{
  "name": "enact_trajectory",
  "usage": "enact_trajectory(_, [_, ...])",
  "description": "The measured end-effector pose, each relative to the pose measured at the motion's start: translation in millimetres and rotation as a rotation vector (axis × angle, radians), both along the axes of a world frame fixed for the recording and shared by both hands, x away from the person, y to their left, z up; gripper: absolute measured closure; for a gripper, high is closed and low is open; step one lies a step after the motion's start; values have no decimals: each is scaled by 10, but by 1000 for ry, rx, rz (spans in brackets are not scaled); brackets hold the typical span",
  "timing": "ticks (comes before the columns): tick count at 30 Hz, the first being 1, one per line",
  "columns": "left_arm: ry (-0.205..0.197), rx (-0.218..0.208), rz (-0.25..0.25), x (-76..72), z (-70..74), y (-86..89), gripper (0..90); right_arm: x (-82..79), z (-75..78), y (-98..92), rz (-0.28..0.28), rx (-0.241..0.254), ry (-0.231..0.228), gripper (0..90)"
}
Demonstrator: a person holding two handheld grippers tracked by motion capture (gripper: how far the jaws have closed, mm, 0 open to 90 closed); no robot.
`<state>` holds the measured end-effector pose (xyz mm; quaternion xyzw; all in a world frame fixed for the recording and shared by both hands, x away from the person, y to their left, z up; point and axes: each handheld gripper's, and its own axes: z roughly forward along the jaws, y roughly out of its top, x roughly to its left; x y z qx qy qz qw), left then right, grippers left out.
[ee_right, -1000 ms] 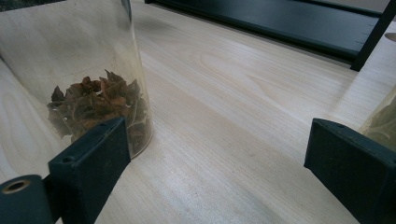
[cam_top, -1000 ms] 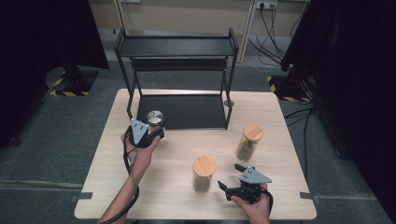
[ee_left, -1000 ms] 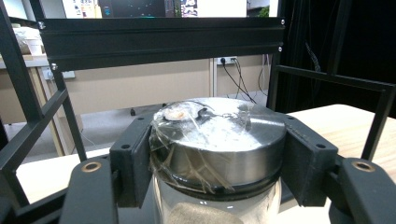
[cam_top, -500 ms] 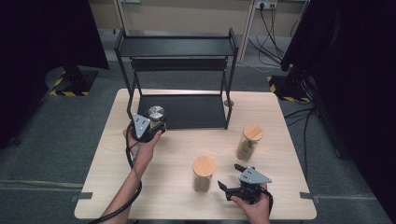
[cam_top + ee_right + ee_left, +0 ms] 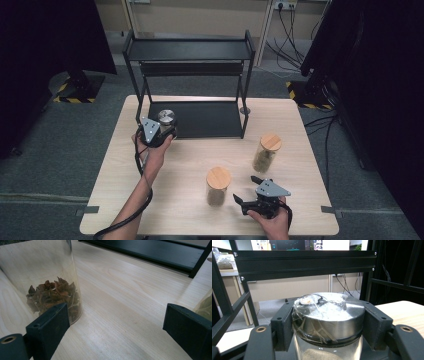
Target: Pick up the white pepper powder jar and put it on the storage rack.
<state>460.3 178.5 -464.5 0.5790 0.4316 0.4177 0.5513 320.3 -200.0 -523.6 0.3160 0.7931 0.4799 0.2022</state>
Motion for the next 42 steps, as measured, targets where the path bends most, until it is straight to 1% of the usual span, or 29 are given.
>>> enact_trajectory(9, [13,-2,8,99,-29,30,347,-2,0,0,1,0,1,69])
enact_trajectory(14, [15,-8,1,170,-45,35,347,-3,0,-1,1,0,1,69])
enact_trajectory(18, [14,-10,5,230,-44,29,347,-3,0,-2,2,1,2,69])
enact_trajectory(19, [16,-6,6,243,-43,31,347,-3,0,-2,2,1,2,69])
enact_trajectory(20, [9,1,0,266,-42,35,347,-4,0,-3,2,1,2,69])
enact_trajectory(22, [22,0,10,286,-46,37,347,-4,0,-2,2,2,2,69])
enact_trajectory(23, [15,7,2,309,-46,40,347,-4,0,-3,3,1,3,69])
enact_trajectory(24, [16,10,2,322,-47,42,347,-5,0,-3,2,2,2,69])
enact_trajectory(25, [27,3,12,326,-51,38,347,-5,0,-3,2,3,2,69])
enact_trajectory(27, [28,8,14,350,-52,38,347,-4,0,-4,2,3,3,69])
enact_trajectory(30, [30,1,18,382,-58,41,347,-4,0,-3,3,1,3,69])
enact_trajectory(42, [38,7,31,495,-102,19,347,-4,0,2,4,-2,4,69])
